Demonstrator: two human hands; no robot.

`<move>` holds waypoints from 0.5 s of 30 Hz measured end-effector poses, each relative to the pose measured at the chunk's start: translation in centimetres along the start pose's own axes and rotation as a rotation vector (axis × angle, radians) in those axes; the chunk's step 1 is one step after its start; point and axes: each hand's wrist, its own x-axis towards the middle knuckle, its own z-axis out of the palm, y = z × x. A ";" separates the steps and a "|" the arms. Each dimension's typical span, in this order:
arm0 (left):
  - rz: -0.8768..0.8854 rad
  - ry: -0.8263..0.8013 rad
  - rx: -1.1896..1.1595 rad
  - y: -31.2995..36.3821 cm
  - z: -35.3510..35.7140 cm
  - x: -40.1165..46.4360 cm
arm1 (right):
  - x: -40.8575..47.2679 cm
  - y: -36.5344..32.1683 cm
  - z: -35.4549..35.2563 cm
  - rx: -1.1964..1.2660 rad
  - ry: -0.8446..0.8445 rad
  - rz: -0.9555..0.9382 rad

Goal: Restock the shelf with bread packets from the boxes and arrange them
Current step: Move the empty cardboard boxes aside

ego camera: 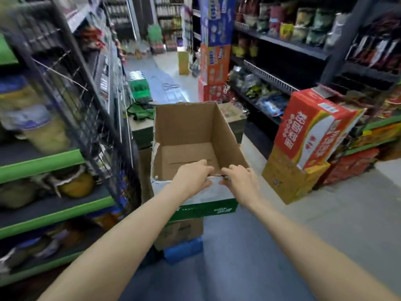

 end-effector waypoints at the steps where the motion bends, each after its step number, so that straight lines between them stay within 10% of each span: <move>1: -0.018 -0.013 0.013 -1.3 0.4 0.3 | 1.2 -0.8 1.2 0.005 -0.024 -0.024; 15: -0.123 -0.202 -0.049 -16.6 10.0 3.2 | 9.9 -8.2 16.0 0.006 -0.297 -0.149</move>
